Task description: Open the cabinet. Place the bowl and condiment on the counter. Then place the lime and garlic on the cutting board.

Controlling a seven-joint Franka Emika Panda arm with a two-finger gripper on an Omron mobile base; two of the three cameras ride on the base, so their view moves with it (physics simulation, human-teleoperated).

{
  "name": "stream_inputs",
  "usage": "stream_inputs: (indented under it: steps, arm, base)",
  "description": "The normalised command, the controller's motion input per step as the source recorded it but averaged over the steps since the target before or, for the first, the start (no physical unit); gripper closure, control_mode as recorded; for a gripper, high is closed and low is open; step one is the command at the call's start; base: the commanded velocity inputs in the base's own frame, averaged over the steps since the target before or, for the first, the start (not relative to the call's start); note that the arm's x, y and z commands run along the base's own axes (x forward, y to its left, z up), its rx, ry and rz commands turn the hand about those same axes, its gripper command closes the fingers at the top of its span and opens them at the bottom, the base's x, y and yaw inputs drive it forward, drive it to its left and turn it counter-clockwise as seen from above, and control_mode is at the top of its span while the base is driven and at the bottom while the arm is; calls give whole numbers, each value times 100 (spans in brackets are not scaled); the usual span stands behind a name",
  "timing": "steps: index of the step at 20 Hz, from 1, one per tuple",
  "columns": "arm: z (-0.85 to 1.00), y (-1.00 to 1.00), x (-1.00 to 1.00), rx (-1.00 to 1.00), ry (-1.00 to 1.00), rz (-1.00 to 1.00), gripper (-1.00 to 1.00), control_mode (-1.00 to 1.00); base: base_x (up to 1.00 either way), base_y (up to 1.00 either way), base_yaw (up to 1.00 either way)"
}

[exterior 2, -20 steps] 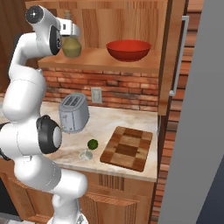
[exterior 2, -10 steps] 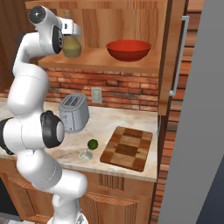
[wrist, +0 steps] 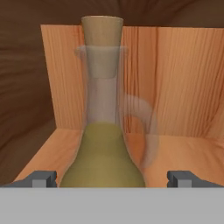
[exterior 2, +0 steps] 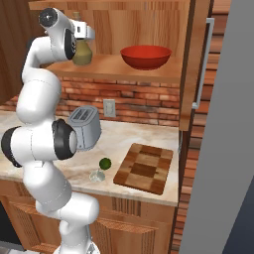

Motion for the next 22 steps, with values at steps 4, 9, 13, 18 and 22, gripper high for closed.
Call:
stream_inputs:
  steps: [4,9,13,18,22]
  arm:
    - [1,5,20,0,0,0,-100,-100]
    - [6,10,14,0,0,0,-100,-100]
    - [9,11,13,0,0,0,-100,-100]
    - [1,6,23,0,0,0,-100,-100]
    - [0,0,31,0,0,0,-100,-100]
  base:
    - [0,0,0]
    - [0,0,0]
    - [0,0,0]
    - [0,0,0]
    - [0,0,0]
